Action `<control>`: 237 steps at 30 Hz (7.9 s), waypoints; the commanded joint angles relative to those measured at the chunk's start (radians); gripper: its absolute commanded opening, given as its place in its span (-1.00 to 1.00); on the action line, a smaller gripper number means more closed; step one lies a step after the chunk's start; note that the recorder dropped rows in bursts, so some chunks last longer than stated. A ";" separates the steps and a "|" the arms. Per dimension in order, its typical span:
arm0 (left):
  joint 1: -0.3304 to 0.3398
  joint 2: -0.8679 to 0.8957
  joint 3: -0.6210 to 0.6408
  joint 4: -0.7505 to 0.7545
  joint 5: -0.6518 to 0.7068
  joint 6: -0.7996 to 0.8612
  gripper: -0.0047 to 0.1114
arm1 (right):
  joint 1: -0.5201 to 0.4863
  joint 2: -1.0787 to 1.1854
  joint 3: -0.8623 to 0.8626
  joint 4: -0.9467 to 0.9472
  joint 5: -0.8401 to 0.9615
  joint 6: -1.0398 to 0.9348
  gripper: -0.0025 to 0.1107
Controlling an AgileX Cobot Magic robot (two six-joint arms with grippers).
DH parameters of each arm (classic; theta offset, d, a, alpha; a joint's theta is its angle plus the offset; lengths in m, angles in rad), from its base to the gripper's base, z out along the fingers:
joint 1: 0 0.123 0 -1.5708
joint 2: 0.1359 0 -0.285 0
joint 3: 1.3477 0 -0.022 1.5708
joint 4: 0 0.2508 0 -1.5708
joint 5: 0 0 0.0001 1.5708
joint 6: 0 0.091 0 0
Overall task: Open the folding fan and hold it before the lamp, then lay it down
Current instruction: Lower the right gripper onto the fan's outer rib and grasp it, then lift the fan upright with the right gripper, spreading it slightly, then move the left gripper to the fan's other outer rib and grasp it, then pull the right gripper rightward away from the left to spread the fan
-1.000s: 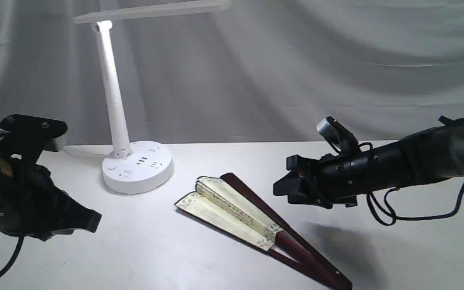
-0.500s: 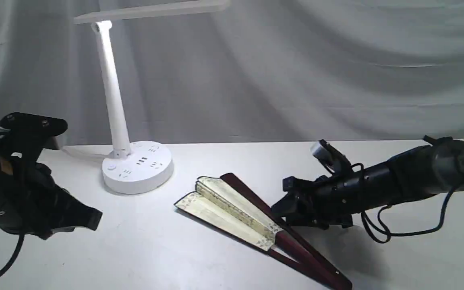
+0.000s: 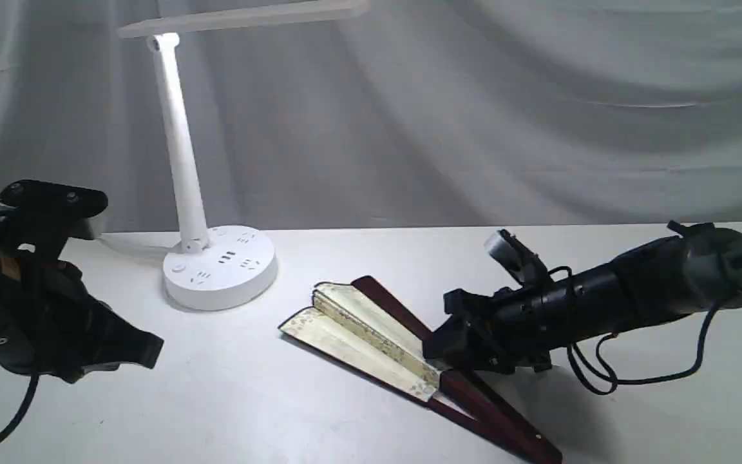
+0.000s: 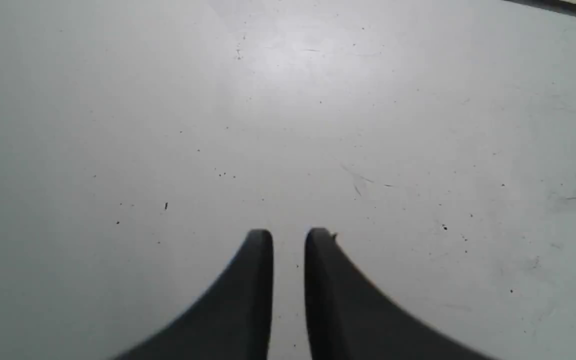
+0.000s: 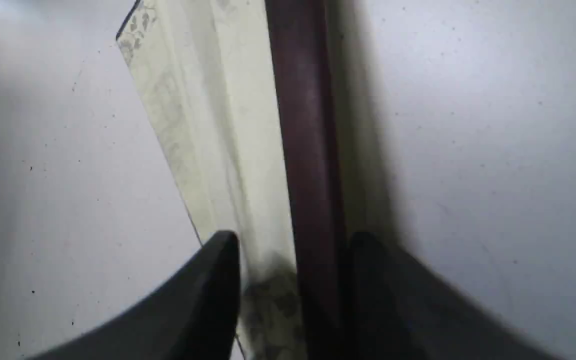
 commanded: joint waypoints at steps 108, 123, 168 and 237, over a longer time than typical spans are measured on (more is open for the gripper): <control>-0.166 0.775 -0.076 0.549 -1.790 -1.629 -0.10 | -0.204 -0.388 0.429 0.317 0.355 -0.174 -0.96; -0.196 0.777 -0.199 0.540 -1.790 -1.666 -0.10 | -0.204 -0.388 0.429 0.285 0.355 -0.181 -0.96; -0.160 0.777 -0.211 0.785 -1.790 -1.862 -0.92 | -0.204 -0.374 0.429 0.334 0.355 -0.206 -0.35; -0.167 0.777 -0.211 0.693 -1.790 -1.863 -0.92 | -0.129 -0.374 0.429 0.396 0.355 -0.223 -0.96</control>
